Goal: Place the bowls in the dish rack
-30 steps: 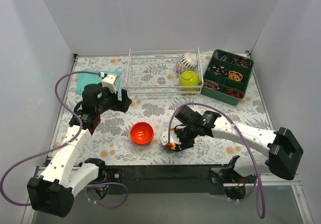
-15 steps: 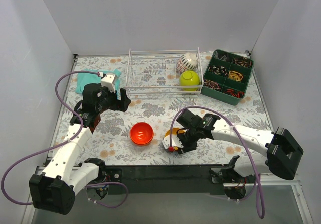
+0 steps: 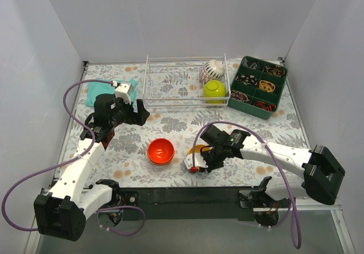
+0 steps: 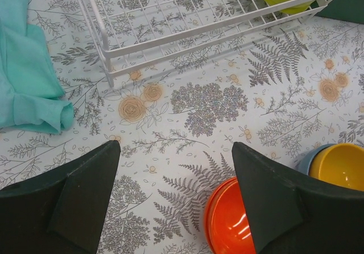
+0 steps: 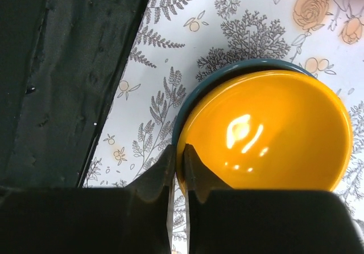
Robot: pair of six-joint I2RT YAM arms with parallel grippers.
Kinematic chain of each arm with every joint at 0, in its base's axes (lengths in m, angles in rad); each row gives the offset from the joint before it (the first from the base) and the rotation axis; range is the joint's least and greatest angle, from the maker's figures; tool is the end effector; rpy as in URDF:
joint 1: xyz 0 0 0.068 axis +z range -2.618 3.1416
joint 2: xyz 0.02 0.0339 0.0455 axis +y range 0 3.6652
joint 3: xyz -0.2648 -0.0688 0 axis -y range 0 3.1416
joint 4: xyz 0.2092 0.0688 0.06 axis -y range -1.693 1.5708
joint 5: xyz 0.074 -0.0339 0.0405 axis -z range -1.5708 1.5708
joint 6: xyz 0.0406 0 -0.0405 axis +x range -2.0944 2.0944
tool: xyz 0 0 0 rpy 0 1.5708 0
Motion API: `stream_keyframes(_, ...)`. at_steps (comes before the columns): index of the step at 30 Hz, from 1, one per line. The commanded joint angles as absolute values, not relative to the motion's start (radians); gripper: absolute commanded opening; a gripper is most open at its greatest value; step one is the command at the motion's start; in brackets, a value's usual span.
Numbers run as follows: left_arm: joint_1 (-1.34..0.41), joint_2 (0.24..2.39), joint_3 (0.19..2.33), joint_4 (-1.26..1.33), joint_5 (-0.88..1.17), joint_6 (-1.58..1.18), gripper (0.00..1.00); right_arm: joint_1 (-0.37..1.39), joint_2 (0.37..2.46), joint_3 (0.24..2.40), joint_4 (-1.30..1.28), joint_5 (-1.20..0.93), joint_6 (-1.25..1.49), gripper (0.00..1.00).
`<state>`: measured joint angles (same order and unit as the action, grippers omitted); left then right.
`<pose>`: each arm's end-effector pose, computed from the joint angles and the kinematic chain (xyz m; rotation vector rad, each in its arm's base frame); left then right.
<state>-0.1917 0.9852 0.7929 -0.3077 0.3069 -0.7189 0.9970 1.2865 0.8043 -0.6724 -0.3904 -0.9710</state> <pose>0.1836 -0.0481 0.2991 -0.3706 2.1323 -0.8615 0.0978 0.1797 0.2218 -2.2961 1.3922 0.5378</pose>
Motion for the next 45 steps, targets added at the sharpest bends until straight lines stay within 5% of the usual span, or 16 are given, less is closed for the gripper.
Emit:
stream_keyframes(1, -0.184, 0.982, 0.798, -0.285, 0.336, -0.732, 0.8, 1.003, 1.276, 0.885, -0.707, -0.373, -0.977, 0.1)
stream_keyframes(6, -0.184, 1.002, 0.831, -0.278, 0.353, -0.735, 0.8, 1.002, 1.305, 1.027, -0.755, -0.341, -0.963, 0.02)
stream_keyframes(14, -0.184, 1.075, 0.943, -0.27, 0.373, -0.726, 0.78, 0.945, 1.423, 1.33, -0.776, -0.317, -0.771, 0.01)
stream_keyframes(21, -0.127, 1.308, 1.169, -0.213, 0.351, -0.761, 0.73, 0.646, 1.692, 1.753, -0.599, -0.557, -0.314, 0.01)
stream_keyframes(24, -0.074, 1.468, 1.302, -0.218, 0.397, -0.822, 0.65, 0.565, 1.856, 1.983, -0.551, -0.649, -0.218, 0.01)
stream_keyframes(27, -0.061, 1.592, 1.41, -0.225, 0.431, -0.842, 0.46, 0.502, 1.998, 2.153, -0.444, -0.742, -0.08, 0.01)
stream_keyframes(31, -0.064, 1.716, 1.503, -0.215, 0.52, -0.842, 0.03, 0.456, 2.129, 2.22, -0.255, -0.821, 0.163, 0.01)
stream_keyframes(45, -0.132, 1.994, 1.745, -0.193, 0.585, -0.66, 0.0, 0.368, 2.466, 2.217, 0.429, -0.812, 0.793, 0.01)
